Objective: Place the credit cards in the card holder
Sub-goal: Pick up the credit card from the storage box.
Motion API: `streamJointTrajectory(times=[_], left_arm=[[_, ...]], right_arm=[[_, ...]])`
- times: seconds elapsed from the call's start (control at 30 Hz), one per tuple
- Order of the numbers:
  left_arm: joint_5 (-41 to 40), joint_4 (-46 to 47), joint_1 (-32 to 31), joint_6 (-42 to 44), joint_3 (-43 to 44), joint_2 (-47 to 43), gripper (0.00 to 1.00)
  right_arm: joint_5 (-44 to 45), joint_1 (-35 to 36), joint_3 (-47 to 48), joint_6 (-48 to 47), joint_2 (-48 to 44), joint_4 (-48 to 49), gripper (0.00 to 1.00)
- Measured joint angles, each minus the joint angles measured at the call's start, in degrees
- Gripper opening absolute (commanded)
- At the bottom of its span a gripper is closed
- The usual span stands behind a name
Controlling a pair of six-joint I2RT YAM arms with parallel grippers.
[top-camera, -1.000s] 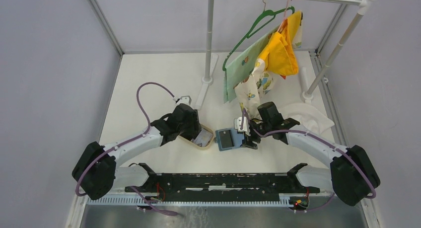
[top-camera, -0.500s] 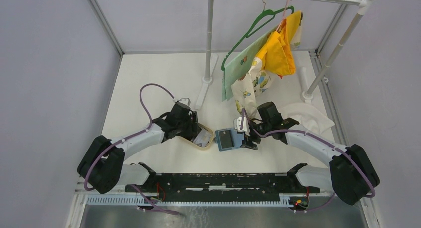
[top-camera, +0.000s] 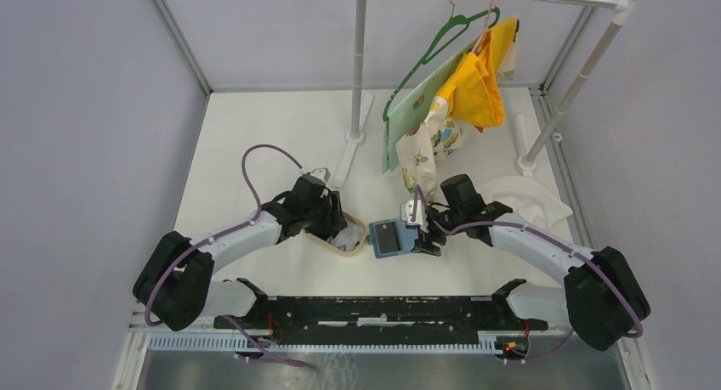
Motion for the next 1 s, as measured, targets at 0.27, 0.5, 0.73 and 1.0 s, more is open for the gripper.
streamJointTrajectory(times=[0.27,0.5,0.73,1.0], left_arm=[[4.79,2.99,0.07,-0.02,-0.61,0.81,0.52],[5.62,3.69,0.04,-1.73,-1.75,-0.24,0.40],[8.48,6.60,0.04,-4.63,-3.41,-3.61,0.30],[12.35,11.63,0.07,-7.37,-5.46,-3.78,0.25]], right_arm=[[0.00,0.00,0.00,-0.02,0.00,-0.02,0.73],[0.00,0.00,0.00,-0.07,0.00,-0.02,0.73],[0.00,0.00,0.00,-0.09,0.00,-0.02,0.73],[0.00,0.00,0.00,-0.17,0.00,-0.02,0.73]])
